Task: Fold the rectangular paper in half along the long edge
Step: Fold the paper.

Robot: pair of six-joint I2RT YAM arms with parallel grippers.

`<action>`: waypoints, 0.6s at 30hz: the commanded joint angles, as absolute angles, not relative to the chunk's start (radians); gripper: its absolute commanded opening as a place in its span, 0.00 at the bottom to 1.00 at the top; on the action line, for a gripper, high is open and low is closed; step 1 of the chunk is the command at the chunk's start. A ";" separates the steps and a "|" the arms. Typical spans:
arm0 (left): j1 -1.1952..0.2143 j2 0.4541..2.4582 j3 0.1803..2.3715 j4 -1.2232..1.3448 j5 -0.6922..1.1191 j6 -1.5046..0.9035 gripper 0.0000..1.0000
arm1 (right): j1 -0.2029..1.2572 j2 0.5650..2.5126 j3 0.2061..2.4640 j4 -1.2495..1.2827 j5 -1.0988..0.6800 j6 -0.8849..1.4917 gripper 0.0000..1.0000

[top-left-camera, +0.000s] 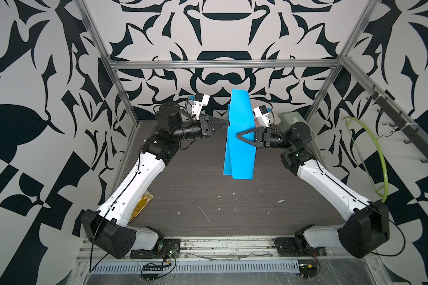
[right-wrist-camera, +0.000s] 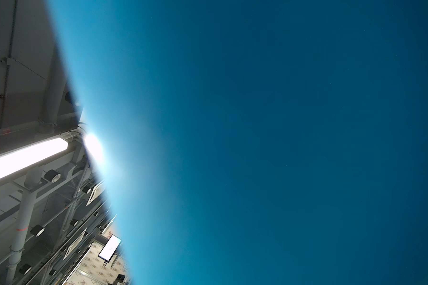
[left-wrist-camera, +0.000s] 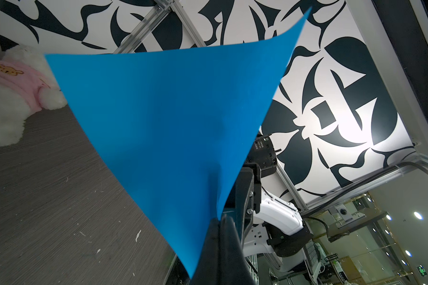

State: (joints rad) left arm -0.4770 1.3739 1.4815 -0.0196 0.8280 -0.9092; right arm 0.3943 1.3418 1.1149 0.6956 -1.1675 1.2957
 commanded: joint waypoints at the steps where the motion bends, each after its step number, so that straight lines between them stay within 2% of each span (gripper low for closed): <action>1: -0.474 1.379 1.502 0.012 0.845 -0.910 0.00 | 0.400 1.301 1.168 0.729 -1.180 1.270 0.35; 5: -0.474 1.378 1.500 0.011 0.844 -0.910 0.00 | 0.402 1.297 1.169 0.734 -1.181 1.269 0.32; 18: -0.474 1.386 1.500 0.018 0.847 -0.915 0.00 | 0.426 1.301 1.177 0.723 -1.195 1.261 0.34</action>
